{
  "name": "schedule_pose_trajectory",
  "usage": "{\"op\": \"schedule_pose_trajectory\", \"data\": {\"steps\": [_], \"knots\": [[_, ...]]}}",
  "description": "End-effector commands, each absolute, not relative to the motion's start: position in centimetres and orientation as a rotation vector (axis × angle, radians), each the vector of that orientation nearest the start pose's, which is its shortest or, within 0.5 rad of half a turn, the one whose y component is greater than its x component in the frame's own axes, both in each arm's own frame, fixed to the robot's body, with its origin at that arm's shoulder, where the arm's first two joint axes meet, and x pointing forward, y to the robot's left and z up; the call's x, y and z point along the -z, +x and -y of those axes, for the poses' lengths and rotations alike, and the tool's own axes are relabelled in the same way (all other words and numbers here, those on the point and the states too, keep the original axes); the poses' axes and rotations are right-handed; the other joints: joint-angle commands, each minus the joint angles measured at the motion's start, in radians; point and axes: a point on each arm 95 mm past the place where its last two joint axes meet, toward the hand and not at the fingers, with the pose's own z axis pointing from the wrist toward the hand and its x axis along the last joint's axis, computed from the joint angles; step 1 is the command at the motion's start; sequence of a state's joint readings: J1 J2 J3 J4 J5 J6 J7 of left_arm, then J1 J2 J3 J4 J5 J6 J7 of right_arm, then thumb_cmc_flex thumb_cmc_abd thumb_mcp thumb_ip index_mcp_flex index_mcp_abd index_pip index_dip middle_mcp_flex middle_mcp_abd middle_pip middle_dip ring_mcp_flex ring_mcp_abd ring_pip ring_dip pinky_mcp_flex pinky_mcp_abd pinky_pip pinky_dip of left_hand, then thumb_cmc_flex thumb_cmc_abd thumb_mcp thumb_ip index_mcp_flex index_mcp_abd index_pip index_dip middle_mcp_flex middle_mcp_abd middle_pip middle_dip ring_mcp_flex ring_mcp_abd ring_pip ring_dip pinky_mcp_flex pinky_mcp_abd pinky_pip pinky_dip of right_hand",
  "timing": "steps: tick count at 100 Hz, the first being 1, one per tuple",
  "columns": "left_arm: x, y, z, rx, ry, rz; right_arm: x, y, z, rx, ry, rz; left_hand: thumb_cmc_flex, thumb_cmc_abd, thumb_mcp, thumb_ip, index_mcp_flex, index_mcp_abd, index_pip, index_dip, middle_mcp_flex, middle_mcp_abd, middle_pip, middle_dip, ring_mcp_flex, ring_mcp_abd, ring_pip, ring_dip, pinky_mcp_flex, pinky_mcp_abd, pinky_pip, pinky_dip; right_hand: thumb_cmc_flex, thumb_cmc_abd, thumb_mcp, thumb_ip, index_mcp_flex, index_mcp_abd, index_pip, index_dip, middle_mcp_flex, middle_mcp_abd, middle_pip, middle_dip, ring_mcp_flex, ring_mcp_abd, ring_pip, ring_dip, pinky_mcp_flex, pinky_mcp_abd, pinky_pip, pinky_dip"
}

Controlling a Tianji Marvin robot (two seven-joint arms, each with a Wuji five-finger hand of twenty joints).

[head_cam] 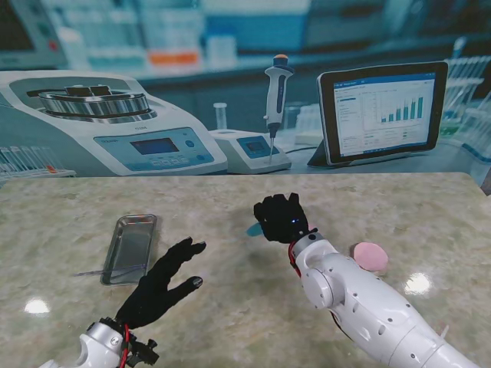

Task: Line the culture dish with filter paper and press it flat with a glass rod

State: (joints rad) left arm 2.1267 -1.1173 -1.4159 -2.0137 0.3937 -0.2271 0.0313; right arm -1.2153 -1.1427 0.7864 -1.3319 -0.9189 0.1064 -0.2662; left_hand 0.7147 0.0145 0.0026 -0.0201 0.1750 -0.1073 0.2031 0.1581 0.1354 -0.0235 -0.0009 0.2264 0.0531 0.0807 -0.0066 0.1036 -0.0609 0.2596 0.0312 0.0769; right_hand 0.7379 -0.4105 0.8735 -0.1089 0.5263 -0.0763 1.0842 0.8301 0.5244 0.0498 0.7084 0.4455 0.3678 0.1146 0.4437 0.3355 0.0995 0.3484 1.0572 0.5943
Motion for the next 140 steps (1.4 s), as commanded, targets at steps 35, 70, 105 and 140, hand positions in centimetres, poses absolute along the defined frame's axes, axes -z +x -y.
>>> {"op": "schedule_pose_trajectory", "data": {"steps": [35, 70, 105, 140], "knots": [[30.8, 25.0, 1.2, 2.106, -1.796, -1.129, 32.8, 44.9, -4.2, -1.469, 1.008, -1.463, 0.006, 0.023, -0.016, 0.013, -0.003, -0.026, 0.019, 0.004, -0.02, -0.005, 0.003, 0.013, -0.029, -0.031, -0.01, 0.0, -0.002, -0.03, -0.045, 0.007, 0.009, -0.001, 0.032, -0.005, 0.031, -0.011, 0.053, 0.028, 0.005, 0.019, 0.014, 0.006, 0.018, -0.003, 0.017, 0.007, -0.004, 0.03, 0.027, 0.023], [30.8, 25.0, 1.1, 2.102, -1.789, -1.128, 33.8, 46.0, -1.7, -1.407, 1.008, -1.439, 0.006, 0.023, -0.016, 0.013, -0.002, -0.025, 0.018, 0.004, -0.02, -0.005, 0.004, 0.013, -0.029, -0.031, -0.01, -0.001, -0.002, -0.03, -0.046, 0.006, 0.013, 0.011, 0.015, -0.013, 0.024, -0.015, 0.049, 0.022, -0.003, 0.016, 0.015, 0.007, 0.015, -0.003, 0.02, 0.008, -0.002, 0.03, 0.029, 0.024], [30.9, 25.0, 0.9, 2.092, -1.793, -1.137, 34.9, 47.1, -0.8, -1.384, 0.991, -1.433, 0.006, 0.024, -0.016, 0.013, -0.003, -0.026, 0.018, 0.004, -0.02, -0.006, 0.004, 0.013, -0.029, -0.031, -0.01, -0.001, -0.002, -0.031, -0.046, 0.006, 0.021, 0.021, -0.006, -0.029, 0.018, -0.02, 0.047, 0.005, -0.002, 0.008, 0.022, 0.007, 0.02, -0.006, 0.025, 0.008, 0.003, 0.031, 0.031, 0.023], [30.9, 25.0, 0.8, 2.082, -1.788, -1.142, 35.9, 47.9, -0.4, -1.396, 0.979, -1.438, 0.005, 0.024, -0.016, 0.013, -0.002, -0.026, 0.019, 0.004, -0.02, -0.006, 0.004, 0.013, -0.029, -0.032, -0.01, -0.001, -0.002, -0.03, -0.046, 0.005, 0.021, 0.014, -0.014, -0.045, 0.023, -0.032, 0.046, -0.019, 0.007, 0.0, 0.025, 0.003, 0.03, -0.007, 0.03, 0.006, 0.01, 0.029, 0.033, 0.02]]}}
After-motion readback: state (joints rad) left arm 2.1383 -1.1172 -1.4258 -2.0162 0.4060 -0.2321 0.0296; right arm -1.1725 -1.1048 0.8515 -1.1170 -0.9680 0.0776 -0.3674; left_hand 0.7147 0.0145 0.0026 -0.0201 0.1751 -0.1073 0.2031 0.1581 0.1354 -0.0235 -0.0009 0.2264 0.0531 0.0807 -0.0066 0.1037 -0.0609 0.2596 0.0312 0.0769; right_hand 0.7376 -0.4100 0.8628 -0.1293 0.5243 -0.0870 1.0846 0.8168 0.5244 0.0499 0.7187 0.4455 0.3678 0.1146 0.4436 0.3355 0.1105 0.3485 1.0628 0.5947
